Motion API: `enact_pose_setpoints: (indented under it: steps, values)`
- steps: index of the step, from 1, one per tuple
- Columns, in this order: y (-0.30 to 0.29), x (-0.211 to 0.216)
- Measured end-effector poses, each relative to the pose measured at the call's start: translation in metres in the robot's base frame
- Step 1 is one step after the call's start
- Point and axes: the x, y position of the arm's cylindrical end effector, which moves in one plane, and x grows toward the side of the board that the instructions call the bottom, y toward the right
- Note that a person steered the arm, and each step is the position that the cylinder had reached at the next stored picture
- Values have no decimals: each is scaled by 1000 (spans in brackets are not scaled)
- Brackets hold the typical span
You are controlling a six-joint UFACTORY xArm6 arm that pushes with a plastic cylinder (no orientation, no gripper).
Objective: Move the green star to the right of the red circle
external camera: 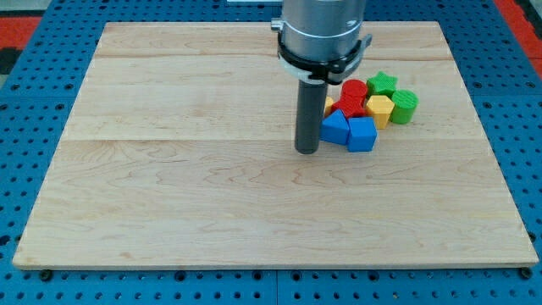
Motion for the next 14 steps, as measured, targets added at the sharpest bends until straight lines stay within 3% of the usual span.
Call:
enact_pose_setpoints:
  steps: [1,4,5,6,7,8,9,14]
  values:
    - [-48,0]
    - [-71,-126]
    - [-33,-161]
    - [48,-180]
    - [144,-180]
    - [176,-156]
    - [155,-134]
    - [132,-116]
